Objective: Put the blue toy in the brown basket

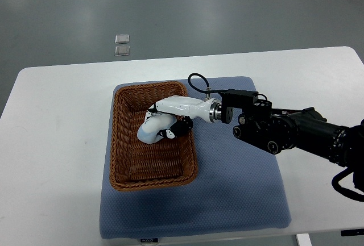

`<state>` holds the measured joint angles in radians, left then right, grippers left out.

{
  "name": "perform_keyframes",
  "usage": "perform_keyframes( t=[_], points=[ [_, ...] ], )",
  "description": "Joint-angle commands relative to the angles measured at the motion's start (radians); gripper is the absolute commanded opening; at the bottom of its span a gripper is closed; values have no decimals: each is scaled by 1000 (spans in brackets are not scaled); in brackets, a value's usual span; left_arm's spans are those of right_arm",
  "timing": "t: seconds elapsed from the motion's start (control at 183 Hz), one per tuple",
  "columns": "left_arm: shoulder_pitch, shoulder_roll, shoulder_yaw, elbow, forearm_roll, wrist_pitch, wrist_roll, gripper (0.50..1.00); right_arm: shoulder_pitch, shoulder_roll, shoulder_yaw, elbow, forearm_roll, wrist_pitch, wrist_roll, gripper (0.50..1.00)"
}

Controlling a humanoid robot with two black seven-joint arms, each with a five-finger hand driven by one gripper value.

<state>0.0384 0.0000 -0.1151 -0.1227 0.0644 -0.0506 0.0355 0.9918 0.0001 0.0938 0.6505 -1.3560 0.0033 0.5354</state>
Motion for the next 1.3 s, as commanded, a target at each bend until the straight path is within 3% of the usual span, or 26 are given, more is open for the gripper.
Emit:
perform_keyframes(
  t=[0.0,0.109,0.185,0.218,0.234,0.24,0.245,0.251,0.256,0.267,0.278,0.365,0.627,0.736,0.916,1.025,1.292],
  points=[
    [0,0,0,0,0,0,0,1000,-1,0,1,0,1,1,0,500],
    [0,0,0,0,0,0,0,1000,1,0,1,0,3,4,0,502],
    [0,0,0,0,0,0,0,1000,2,0,3,1,8,9,1,552],
    [0,0,0,0,0,0,0,1000,2,0,3,1,12,9,1,615],
    [0,0,0,0,0,0,1,1000,2,0,4,1,17,9,1,678],
    [0,0,0,0,0,0,1,1000,2,0,4,1,17,9,1,678],
    [0,0,0,0,0,0,0,1000,2,0,7,1,18,9,1,715],
    [0,0,0,0,0,0,0,1000,2,0,7,1,18,9,1,715],
    [0,0,0,0,0,0,1,1000,2,0,9,1,20,9,1,749],
    [0,0,0,0,0,0,1,1000,2,0,9,1,20,9,1,750],
    [0,0,0,0,0,0,1,1000,2,0,12,1,23,9,0,805],
    [0,0,0,0,0,0,0,1000,1,0,15,1,31,9,1,907],
    [0,0,0,0,0,0,0,1000,2,0,20,1,97,21,0,911],
    [0,0,0,0,0,0,1,1000,19,0,46,1,235,90,-3,911],
    [0,0,0,0,0,0,0,1000,28,-15,141,1,477,265,-114,911],
    [0,0,0,0,0,0,0,1000,28,-35,187,-5,587,345,-143,911],
    [0,0,0,0,0,0,0,1000,14,-45,225,-106,842,362,-245,911]
  ],
)
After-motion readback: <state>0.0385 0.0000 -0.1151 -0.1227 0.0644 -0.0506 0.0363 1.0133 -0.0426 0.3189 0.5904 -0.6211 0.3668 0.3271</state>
